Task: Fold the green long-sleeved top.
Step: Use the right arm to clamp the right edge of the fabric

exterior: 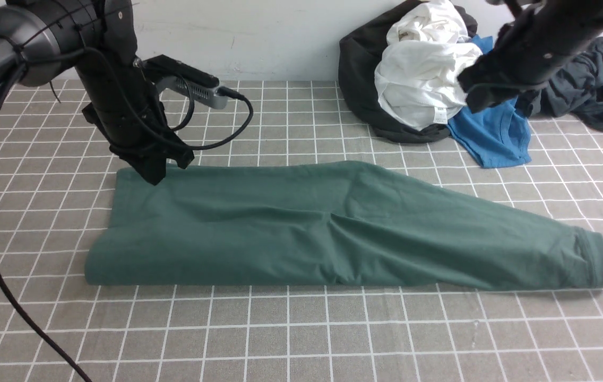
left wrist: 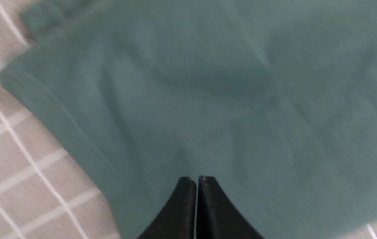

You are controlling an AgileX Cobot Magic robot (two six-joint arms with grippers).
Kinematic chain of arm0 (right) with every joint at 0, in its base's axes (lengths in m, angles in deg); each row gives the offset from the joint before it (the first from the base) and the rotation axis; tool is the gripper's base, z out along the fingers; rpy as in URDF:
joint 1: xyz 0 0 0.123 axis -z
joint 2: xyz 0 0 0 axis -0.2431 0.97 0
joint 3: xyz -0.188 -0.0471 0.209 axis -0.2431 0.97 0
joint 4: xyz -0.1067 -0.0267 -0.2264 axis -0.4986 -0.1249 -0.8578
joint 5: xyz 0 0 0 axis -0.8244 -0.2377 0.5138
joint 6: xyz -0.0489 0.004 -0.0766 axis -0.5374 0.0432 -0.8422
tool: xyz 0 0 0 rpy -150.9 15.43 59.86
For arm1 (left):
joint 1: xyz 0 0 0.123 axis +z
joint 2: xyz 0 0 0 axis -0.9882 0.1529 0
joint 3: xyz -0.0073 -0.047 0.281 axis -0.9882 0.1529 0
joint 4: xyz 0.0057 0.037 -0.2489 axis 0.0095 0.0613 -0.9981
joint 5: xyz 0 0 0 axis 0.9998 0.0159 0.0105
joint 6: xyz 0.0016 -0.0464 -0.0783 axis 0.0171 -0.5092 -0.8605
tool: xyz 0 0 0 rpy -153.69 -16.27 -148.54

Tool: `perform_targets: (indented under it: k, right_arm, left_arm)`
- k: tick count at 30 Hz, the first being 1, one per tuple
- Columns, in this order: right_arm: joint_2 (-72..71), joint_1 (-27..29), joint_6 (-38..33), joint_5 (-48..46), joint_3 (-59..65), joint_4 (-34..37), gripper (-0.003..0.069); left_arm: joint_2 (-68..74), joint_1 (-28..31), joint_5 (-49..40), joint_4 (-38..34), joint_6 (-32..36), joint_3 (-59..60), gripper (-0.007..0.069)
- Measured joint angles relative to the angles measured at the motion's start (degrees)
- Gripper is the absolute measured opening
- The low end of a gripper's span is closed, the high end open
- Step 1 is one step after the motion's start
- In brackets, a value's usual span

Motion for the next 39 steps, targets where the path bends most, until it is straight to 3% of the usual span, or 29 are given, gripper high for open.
perform_targets:
  k: [5,10,20,24,33,36,39]
  right_arm:
    - [-2.2,3.7,2.5,-1.7,4.8,-0.6,0.0198]
    - [-8.3,4.1,2.7,-1.8,20.1,-1.5,0.0198]
    - [-11.5,10.0,4.7,7.2,39.1,-5.8,0.0204]
    - [-9.1,14.0,8.8,13.2,39.9,-5.8,0.0257]
    - [-1.1,16.5,11.7,19.2,39.9,-5.8,0.0524]
    - [-0.6,16.4,12.7,19.6,39.9,-5.7,0.0551]
    - [-0.6,16.2,12.9,19.5,39.7,-5.7,0.0530]
  left_arm:
    - [-0.9,0.0,0.1,-0.7,0.0,9.6,-0.0008]
    - [-0.9,0.0,4.2,-0.9,0.0,18.4,-0.0008]
    - [-1.1,0.0,8.6,-0.1,0.0,20.9,-0.0008]
    - [-1.1,0.0,8.7,0.1,0.0,20.9,-0.0008]
    - [-1.1,0.0,8.9,0.2,0.0,20.9,-0.0007]
    - [-1.1,0.0,8.9,0.2,0.0,20.9,-0.0007]
    - [-1.1,0.0,9.0,0.3,0.0,20.9,-0.0007]
